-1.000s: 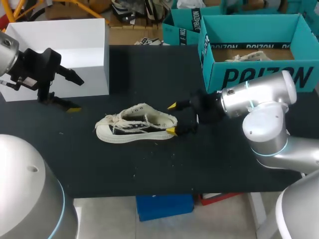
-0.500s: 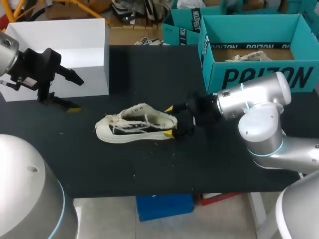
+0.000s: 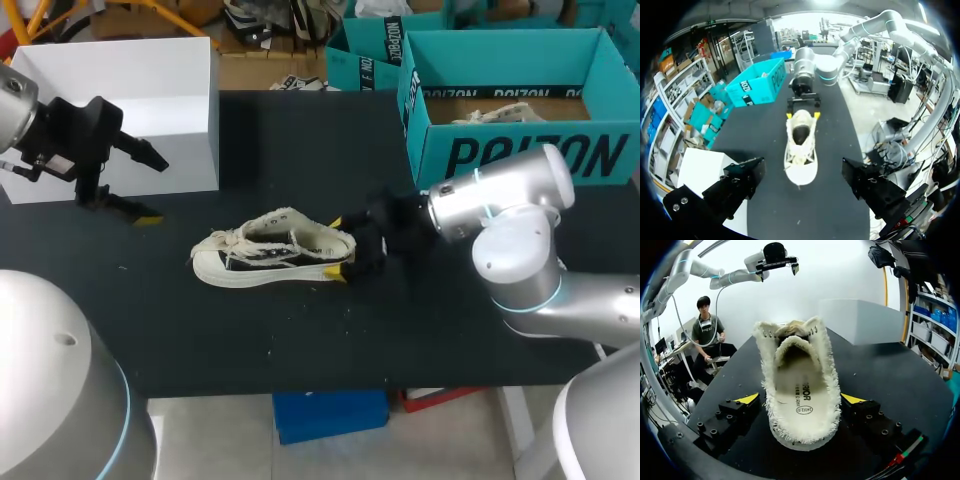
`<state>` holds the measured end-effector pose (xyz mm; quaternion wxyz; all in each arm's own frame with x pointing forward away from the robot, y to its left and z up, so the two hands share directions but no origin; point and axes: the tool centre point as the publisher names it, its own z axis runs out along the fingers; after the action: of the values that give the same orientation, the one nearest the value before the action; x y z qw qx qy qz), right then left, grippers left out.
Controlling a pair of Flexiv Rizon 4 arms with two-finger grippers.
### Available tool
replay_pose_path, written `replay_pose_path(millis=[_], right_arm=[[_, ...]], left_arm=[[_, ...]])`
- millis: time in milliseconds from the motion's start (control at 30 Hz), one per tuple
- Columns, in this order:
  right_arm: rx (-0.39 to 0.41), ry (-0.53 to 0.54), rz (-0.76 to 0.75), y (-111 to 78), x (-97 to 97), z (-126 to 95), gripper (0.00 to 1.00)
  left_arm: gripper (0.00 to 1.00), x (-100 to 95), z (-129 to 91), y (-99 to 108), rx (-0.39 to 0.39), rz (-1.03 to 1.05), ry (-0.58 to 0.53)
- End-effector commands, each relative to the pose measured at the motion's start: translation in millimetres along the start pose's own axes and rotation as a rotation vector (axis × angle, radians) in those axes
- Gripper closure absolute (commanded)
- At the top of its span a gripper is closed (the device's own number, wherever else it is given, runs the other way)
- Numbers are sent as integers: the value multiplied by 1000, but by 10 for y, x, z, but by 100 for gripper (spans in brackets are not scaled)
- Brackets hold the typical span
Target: Take the shoe out of the shoebox, open the shoe tongue, remove and reinsert the insole, then place the shoe into the shoebox
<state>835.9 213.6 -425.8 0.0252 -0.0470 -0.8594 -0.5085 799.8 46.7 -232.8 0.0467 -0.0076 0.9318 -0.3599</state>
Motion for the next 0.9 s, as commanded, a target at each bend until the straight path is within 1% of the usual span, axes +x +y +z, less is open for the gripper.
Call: replay_pose_path(millis=[33, 433, 467, 500, 867, 900], right_arm=[[4, 15, 4, -7, -40, 98, 0], [43, 16, 24, -36, -27, 138, 0], [65, 5, 30, -44, -22, 140, 34], [60, -2, 34, -55, -17, 132, 100], [60, -2, 34, -55, -17, 132, 100], [60, -2, 34, -55, -17, 132, 100]], left_arm=[[0, 6, 9, 9, 1, 3, -3], [0, 6, 9, 9, 1, 3, -3], [0, 6, 9, 9, 1, 3, -3], [0, 6, 9, 9, 1, 3, -3], [0, 6, 9, 9, 1, 3, -3], [0, -37, 20, -17, -24, -2, -22]])
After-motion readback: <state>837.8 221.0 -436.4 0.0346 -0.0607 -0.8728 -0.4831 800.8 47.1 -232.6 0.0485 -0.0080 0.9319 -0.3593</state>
